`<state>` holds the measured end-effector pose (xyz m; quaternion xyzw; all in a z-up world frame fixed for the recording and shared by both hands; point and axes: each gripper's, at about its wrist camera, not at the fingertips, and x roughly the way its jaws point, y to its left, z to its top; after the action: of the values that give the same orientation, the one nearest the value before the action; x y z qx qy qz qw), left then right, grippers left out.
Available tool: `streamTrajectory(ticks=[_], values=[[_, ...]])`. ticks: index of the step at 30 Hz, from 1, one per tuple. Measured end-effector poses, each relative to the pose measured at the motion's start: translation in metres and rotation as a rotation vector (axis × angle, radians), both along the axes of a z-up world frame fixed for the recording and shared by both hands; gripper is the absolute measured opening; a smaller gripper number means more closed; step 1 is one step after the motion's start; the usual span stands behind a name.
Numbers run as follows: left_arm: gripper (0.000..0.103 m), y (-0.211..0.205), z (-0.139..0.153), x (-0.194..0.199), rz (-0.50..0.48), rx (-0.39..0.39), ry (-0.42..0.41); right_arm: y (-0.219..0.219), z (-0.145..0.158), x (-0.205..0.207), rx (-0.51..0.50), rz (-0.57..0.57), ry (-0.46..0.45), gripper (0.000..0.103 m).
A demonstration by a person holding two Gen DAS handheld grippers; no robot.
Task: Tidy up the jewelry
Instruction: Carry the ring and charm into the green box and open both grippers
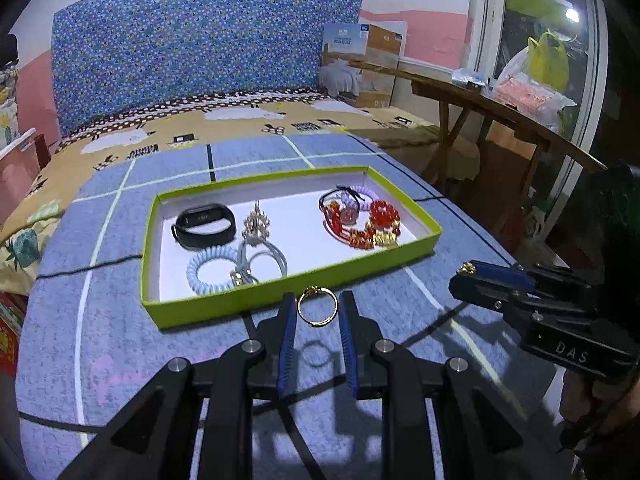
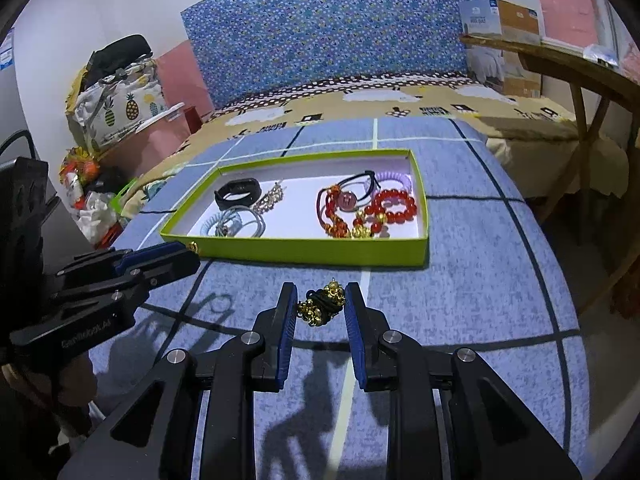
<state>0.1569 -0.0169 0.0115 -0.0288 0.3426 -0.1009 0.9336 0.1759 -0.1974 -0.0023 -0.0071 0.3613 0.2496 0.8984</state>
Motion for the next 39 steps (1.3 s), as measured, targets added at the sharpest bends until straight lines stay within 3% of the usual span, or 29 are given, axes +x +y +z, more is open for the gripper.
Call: streamTrajectory(ticks=[16, 30, 39], values=[[0.022, 0.006, 0.017, 0.045, -0.024, 0.036, -0.035, 0.012, 0.009, 0.035, -0.005, 0.030, -0.015, 0.025], [0.022, 0.025, 0.014, 0.103, -0.014, 0.057, -0.004, 0.036, 0.009, 0.095, -0.028, 0.062, -0.008, 0.025], [0.022, 0.030, 0.000, 0.137, -0.001, 0.071, 0.038, 0.054, -0.007, 0.139, -0.091, 0.071, 0.034, 0.025]])
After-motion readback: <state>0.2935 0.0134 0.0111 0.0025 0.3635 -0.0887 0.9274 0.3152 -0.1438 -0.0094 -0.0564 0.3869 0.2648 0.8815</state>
